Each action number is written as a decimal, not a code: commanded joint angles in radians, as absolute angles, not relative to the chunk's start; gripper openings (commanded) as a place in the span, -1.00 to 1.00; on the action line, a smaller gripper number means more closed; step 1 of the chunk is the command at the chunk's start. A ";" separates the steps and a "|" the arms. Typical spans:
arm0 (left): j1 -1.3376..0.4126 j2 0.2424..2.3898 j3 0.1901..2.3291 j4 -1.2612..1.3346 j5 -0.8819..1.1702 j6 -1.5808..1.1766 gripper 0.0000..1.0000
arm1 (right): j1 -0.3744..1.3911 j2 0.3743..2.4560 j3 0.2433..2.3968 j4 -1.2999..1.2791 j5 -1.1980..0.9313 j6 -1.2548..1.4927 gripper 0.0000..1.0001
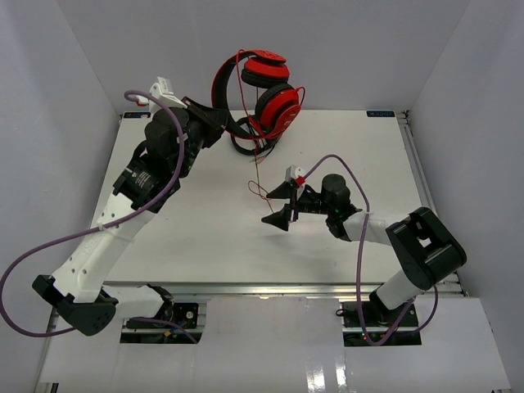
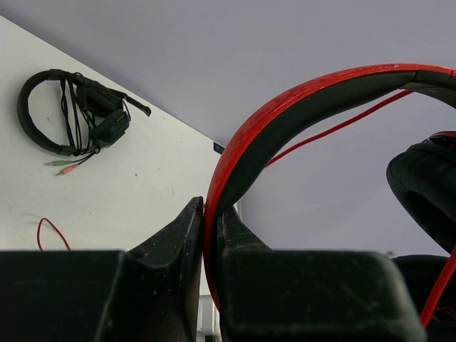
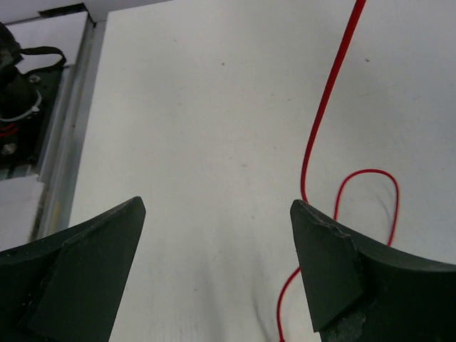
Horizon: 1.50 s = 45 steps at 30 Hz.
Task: Wrap the headphones
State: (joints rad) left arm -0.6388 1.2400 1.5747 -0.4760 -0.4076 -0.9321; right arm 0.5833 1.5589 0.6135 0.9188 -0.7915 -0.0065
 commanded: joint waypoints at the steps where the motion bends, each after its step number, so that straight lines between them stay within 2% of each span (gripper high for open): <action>1: -0.642 1.207 1.626 -0.404 -0.409 -0.944 -1.00 | 0.543 1.502 0.676 0.856 -0.722 -0.133 0.88; 3: -0.643 1.210 1.626 -0.402 -0.399 -0.946 -1.00 | 0.538 1.509 0.715 0.821 -0.741 -0.152 0.96; 10: -0.643 1.208 1.621 -0.403 -0.373 -0.960 -1.00 | 0.573 1.627 0.882 0.766 -0.741 -0.086 0.98; 13: -0.643 1.206 1.627 -0.403 -0.373 -0.957 -1.00 | 0.589 1.674 0.935 0.717 -0.744 -0.080 0.74; 15: -0.641 1.203 1.630 -0.403 -0.374 -0.956 -1.00 | 0.591 1.690 0.929 0.718 -0.762 -0.072 0.48; 19: -0.642 1.194 1.631 -0.403 -0.386 -0.950 -1.00 | 0.590 1.683 0.904 0.686 -0.774 -0.083 -0.30; 25: -0.641 1.163 1.613 -0.403 -0.449 -0.952 -1.00 | 0.579 1.568 0.910 0.506 -0.727 -0.179 -0.84; 33: -0.641 1.145 1.548 -0.332 -0.680 -0.939 -1.00 | 0.653 1.253 0.984 -0.099 -0.465 -0.621 -0.85; 38: -0.641 1.179 1.540 -0.304 -0.744 -0.923 -1.00 | 0.756 1.141 0.993 -0.303 -0.282 -0.790 -0.85; 45: -0.640 1.238 1.529 -0.288 -0.845 -0.881 -1.00 | 0.758 1.138 1.133 -0.431 -0.264 -0.852 -0.85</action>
